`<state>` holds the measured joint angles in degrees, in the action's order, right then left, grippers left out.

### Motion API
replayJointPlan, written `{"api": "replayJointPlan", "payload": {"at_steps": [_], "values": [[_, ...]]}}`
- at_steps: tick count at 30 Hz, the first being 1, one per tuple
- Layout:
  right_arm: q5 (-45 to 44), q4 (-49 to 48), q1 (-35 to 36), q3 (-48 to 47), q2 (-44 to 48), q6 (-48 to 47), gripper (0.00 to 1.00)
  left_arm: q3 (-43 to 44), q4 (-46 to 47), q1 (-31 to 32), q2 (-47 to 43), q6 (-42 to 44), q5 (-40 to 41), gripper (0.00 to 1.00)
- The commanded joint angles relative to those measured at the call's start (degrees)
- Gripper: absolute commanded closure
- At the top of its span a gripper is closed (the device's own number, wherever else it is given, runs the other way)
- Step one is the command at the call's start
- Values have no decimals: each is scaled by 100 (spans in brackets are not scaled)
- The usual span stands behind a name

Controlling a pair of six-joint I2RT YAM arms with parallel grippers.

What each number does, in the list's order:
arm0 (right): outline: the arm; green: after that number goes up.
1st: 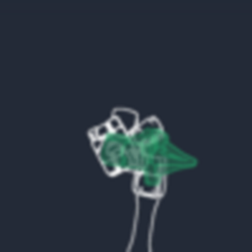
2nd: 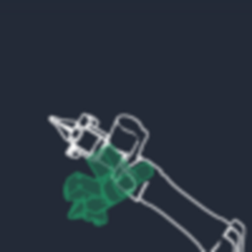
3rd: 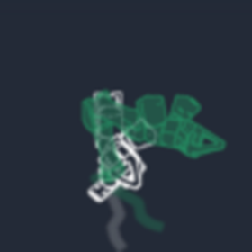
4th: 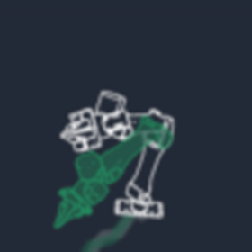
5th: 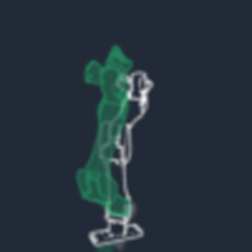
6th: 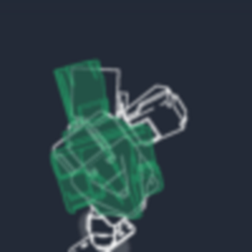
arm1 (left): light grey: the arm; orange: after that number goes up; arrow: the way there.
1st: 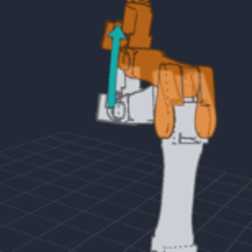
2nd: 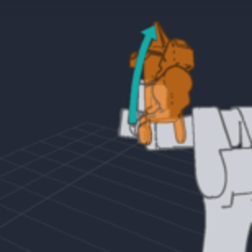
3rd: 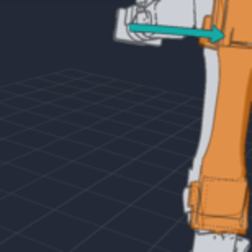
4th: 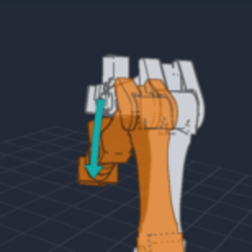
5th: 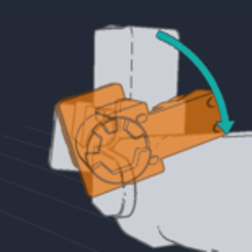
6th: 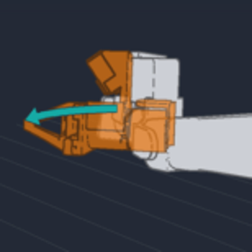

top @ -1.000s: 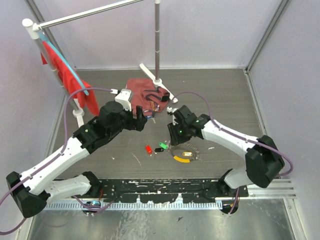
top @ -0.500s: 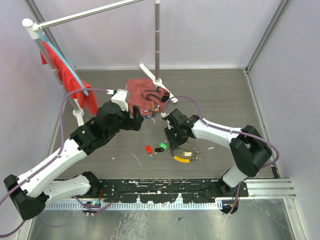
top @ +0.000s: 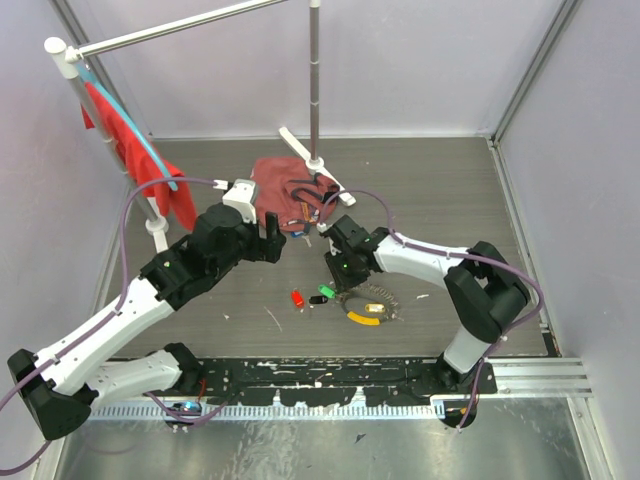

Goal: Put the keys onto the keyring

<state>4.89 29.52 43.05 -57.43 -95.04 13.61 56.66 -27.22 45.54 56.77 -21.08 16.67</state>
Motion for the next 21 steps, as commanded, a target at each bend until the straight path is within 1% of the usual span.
{"api": "replayJointPlan", "payload": {"at_steps": [1, 11, 14, 17, 21], "values": [[-93, -118, 49, -196, 2, -64, 69, -63, 52, -11, -106, 60, 117, 14], [-223, 37, 94, -255, -135, -68, 76, -61, 63, -17, -72, 65, 126, 13], [-229, 75, 109, -262, -120, -77, 85, -75, 57, -11, -93, 78, 148, 13], [-176, 55, 118, -256, 49, -47, 99, -77, 46, -10, -126, 78, 161, 13], [-170, -13, 118, -235, 472, -17, 99, -109, 98, -18, -215, 0, 158, 13]]}}
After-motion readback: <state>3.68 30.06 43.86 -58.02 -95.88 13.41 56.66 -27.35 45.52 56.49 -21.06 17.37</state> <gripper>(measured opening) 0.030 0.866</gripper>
